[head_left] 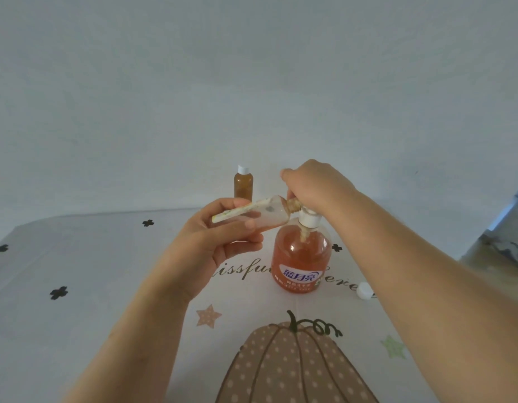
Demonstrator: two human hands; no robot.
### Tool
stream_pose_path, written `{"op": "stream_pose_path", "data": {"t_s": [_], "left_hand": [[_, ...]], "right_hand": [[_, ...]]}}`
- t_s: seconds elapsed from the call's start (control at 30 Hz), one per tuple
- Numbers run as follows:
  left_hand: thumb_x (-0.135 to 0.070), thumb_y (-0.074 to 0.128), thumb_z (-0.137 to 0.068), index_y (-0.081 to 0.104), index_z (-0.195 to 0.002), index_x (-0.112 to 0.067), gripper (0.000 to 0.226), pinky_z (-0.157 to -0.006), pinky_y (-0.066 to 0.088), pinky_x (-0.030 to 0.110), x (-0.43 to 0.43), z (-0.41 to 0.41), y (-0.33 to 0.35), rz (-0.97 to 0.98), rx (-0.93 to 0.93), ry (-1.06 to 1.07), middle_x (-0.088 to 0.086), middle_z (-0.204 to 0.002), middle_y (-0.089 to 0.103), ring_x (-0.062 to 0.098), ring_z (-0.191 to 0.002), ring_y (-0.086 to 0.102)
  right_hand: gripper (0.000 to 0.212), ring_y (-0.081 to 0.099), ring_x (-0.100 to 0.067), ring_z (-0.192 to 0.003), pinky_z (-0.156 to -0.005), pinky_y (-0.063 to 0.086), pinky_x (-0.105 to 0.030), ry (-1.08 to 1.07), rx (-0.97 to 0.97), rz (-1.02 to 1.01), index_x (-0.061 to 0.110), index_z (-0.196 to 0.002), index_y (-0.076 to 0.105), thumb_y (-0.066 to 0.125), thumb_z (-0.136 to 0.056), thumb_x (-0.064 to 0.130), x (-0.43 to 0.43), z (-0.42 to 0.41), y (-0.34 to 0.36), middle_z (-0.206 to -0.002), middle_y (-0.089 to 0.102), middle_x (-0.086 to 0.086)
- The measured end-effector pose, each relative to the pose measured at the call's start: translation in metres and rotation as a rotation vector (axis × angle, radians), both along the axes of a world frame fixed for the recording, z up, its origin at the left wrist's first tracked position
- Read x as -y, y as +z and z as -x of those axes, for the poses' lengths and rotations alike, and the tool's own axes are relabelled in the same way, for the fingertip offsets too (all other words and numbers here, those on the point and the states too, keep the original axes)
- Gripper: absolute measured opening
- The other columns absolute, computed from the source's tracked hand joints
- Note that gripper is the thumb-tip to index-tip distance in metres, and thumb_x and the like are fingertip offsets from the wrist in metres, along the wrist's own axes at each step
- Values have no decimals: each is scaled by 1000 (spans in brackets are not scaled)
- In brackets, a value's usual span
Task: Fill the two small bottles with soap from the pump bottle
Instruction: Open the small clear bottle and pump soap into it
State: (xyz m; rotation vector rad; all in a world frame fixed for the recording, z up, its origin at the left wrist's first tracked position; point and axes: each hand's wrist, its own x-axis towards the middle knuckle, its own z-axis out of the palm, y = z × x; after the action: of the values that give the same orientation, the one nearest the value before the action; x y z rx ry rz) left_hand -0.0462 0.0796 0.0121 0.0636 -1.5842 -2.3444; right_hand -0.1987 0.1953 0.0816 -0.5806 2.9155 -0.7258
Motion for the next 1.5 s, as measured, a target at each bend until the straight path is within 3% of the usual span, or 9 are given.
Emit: {"op": "stream_pose_path", "data": {"t_s": [0.27, 0.4, 0.73, 1.07, 1.23, 1.5], "left_hand": [[-4, 72, -71, 73, -89, -16, 22, -73, 59, 34, -6, -3, 8, -19, -48, 12, 18, -97, 71, 26, -73, 68], [-3, 71, -71, 72, -91, -14, 22, -72, 59, 33, -5, -4, 9, -20, -38, 11, 16, -98, 71, 26, -73, 68], [-3, 71, -71, 72, -88, -16, 21, -69, 59, 30, 0, 0, 3, 23, 11, 19, 13, -93, 71, 25, -71, 68], [-1, 71, -70, 73, -87, -15, 22, -70, 59, 32, -4, -2, 6, -13, -18, 6, 14, -96, 71, 25, -72, 67], [-2, 73, -69, 74, -85, -18, 23, -71, 59, 31, -7, -4, 9, -24, -24, 10, 14, -90, 71, 25, -74, 69], [-2, 72, -68, 75, -84, -19, 24, -70, 59, 32, -7, -4, 10, -30, -21, 14, 13, -91, 72, 25, -72, 69]], "right_hand": [[38, 62, -21, -73, -60, 40, -28, 39, -88, -51, 14, -92, 74, 44, -96, 37, 1, 4, 14, -84, 69, -3], [39, 63, -23, -71, -66, 44, -30, 26, -22, -10, 13, -94, 75, 44, -96, 37, 2, 4, 12, -79, 70, -5], [44, 66, -27, -82, -84, 50, -38, 17, 15, 31, 12, -97, 73, 42, -98, 42, 1, 4, -2, -89, 72, -8], [44, 62, -24, -73, -69, 44, -33, 15, -26, 40, 11, -96, 73, 42, -98, 41, -2, 0, 4, -82, 70, -5], [44, 64, -23, -81, -66, 41, -30, 40, -115, -49, 14, -97, 72, 39, -101, 43, -3, -2, 16, -92, 71, -3], [42, 63, -24, -75, -69, 45, -32, 38, -46, 10, 11, -95, 74, 41, -98, 37, -2, -3, 13, -84, 70, -5]]}}
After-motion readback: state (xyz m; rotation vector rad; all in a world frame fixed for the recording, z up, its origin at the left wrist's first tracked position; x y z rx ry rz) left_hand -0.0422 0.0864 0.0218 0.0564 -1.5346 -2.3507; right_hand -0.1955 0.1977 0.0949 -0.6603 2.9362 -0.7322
